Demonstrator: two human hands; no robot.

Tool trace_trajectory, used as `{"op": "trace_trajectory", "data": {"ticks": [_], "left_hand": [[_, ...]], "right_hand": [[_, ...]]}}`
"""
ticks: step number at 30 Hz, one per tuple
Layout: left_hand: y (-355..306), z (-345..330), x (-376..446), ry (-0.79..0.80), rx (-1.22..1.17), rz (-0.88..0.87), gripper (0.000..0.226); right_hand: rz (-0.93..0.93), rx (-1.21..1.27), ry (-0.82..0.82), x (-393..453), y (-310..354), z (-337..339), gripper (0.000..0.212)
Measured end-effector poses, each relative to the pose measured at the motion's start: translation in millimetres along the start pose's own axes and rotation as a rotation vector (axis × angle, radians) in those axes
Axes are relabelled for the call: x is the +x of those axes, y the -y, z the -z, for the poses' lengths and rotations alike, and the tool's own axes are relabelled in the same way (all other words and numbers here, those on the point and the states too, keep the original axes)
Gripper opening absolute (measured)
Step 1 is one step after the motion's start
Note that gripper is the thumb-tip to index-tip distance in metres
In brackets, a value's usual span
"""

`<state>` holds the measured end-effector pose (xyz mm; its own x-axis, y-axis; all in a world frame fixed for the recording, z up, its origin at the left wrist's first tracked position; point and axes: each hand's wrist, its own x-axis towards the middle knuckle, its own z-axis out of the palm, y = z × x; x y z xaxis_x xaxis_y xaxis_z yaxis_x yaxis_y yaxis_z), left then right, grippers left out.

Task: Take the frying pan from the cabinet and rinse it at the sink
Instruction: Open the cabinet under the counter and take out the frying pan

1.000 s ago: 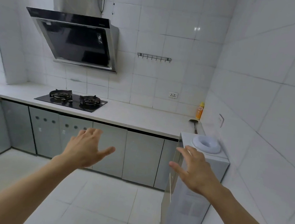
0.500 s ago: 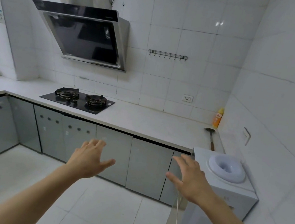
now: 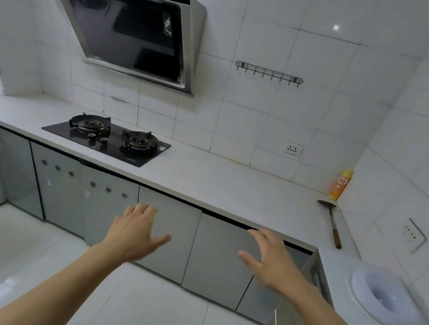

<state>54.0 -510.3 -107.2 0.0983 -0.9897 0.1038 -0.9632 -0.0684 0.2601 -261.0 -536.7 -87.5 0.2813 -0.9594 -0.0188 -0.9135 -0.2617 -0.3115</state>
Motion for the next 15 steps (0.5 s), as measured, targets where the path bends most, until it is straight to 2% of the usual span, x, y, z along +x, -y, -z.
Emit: {"op": "trace_trajectory", "data": {"ticks": [2, 5, 7, 10, 13, 15], "left_hand": [[10.2, -9.6, 20.7, 0.028, 0.004, -0.003, 0.083], [22.8, -23.1, 55.3, 0.06, 0.01, 0.002, 0.083], [28.5, -34.1, 80.4, 0.076, 0.008, 0.018, 0.083], [30.7, -50.5, 125.8, 0.116, 0.036, 0.023, 0.082], [27.6, -64.0, 177.8, 0.142, 0.059, 0.018, 0.083], [25.6, -68.9, 215.5, 0.144, 0.062, 0.035, 0.082]], "right_hand": [[0.021, -0.001, 0.007, 26.6, 3.1, -10.5, 0.075], [0.022, -0.003, -0.006, 69.9, 0.3, -23.4, 0.083], [0.016, 0.014, -0.009, 101.4, -7.5, -34.8, 0.072], [0.012, 0.036, 0.0, 153.3, -24.3, -49.3, 0.071], [0.016, 0.069, 0.019, 207.2, -39.4, -60.3, 0.082], [0.003, 0.101, 0.026, 246.7, -49.9, -65.8, 0.103]]}}
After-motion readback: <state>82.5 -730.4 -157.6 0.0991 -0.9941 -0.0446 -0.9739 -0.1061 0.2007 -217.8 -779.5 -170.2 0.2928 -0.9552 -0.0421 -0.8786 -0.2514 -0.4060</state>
